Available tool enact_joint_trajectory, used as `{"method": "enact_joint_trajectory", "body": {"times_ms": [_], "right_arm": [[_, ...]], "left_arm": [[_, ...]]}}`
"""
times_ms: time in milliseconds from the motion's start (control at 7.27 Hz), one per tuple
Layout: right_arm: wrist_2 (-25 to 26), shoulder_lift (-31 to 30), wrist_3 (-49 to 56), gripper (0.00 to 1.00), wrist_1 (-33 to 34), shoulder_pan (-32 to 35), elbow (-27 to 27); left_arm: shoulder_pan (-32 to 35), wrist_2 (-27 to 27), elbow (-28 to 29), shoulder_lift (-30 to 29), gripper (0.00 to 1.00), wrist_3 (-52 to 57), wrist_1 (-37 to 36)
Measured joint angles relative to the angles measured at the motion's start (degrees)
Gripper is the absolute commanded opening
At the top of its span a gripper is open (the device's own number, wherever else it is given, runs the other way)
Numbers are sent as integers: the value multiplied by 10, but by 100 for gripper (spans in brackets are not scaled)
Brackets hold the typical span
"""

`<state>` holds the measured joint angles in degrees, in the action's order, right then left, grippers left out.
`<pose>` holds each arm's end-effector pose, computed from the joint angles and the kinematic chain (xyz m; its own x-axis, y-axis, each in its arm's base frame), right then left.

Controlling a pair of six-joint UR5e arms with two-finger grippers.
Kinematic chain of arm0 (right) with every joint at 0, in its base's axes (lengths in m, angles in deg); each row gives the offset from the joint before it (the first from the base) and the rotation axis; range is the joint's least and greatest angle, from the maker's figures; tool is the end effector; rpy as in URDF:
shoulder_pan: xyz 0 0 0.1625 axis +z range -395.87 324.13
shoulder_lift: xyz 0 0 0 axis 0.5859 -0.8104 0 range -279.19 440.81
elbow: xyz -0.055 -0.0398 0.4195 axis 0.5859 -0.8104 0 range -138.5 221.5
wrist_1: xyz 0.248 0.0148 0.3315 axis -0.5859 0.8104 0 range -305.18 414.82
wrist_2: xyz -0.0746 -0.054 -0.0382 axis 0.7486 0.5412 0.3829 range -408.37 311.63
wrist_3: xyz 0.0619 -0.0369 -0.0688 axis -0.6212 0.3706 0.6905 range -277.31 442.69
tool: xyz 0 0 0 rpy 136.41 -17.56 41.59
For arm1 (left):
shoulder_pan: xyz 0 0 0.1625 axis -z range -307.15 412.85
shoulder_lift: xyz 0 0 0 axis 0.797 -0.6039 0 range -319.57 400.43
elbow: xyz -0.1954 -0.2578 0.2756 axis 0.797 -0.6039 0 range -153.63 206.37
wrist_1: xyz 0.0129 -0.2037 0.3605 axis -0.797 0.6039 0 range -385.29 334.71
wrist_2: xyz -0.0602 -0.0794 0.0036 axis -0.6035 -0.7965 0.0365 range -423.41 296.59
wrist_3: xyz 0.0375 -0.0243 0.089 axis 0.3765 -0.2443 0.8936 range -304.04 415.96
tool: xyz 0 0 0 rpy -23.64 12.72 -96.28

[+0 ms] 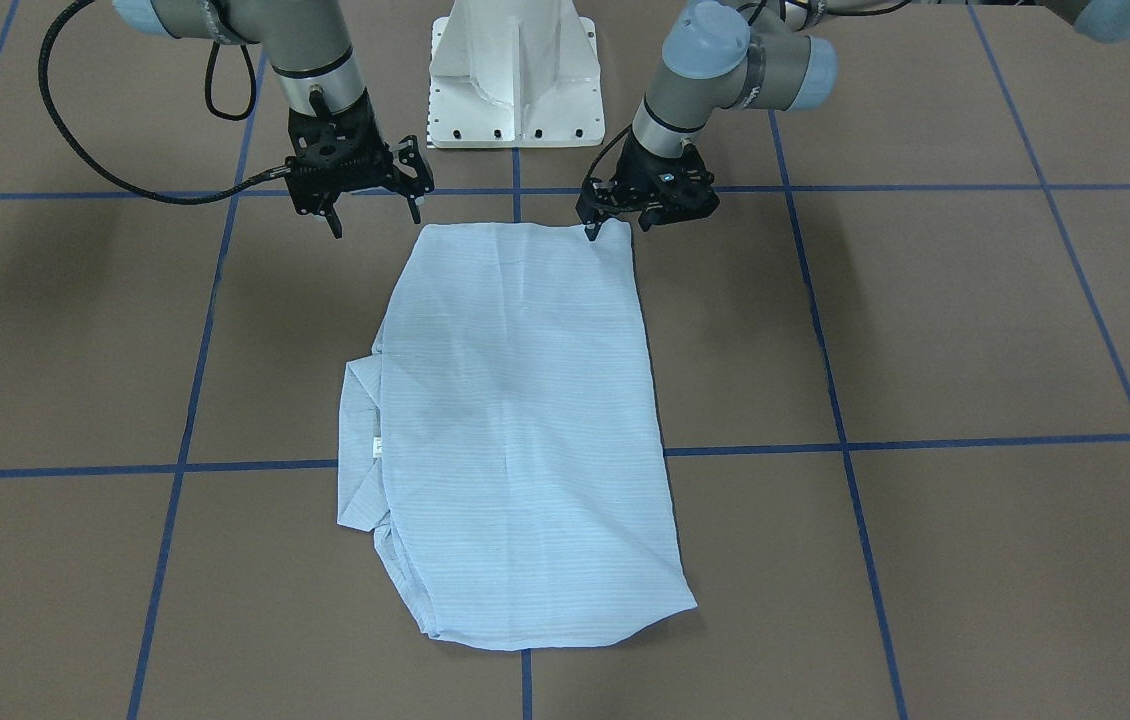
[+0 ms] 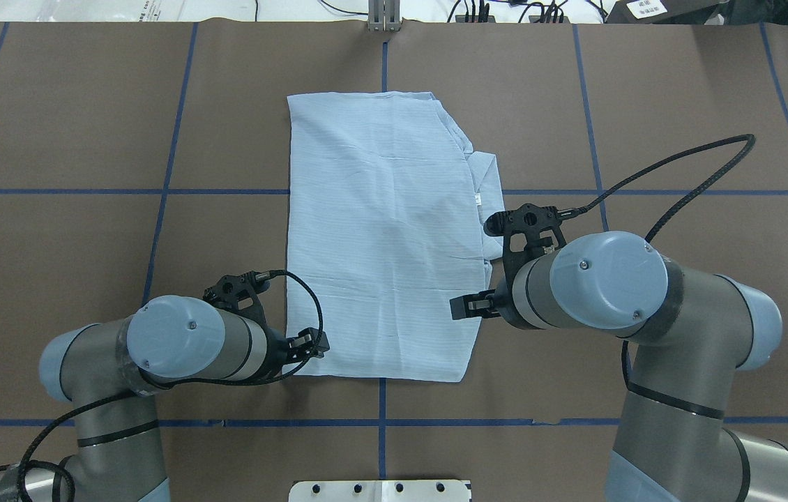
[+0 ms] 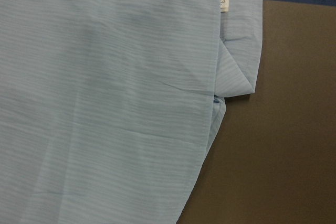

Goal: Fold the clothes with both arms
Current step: 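Move the left gripper to the shirt's edge nearest the robot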

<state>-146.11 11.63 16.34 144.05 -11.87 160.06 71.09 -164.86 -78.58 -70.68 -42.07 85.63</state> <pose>-0.4501 -0.3317 0.2487 0.6599 -0.1414 0.7379 -0.0478 0.9723 0.2290 0.5404 -0.2976 0.2977 0.4916 -0.3063 -0.8152 0.2195 0.9495 -0.2243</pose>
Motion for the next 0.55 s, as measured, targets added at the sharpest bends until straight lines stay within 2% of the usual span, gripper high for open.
{"method": "enact_joint_trajectory", "body": {"times_ms": [275, 550], "right_arm": [[0, 0, 0, 100, 0, 0, 0], [1, 0, 0, 100, 0, 0, -1]], "left_arm": [[-1, 0, 5, -3, 81, 0, 0], [-4, 0, 10, -4, 67, 0, -1]]}}
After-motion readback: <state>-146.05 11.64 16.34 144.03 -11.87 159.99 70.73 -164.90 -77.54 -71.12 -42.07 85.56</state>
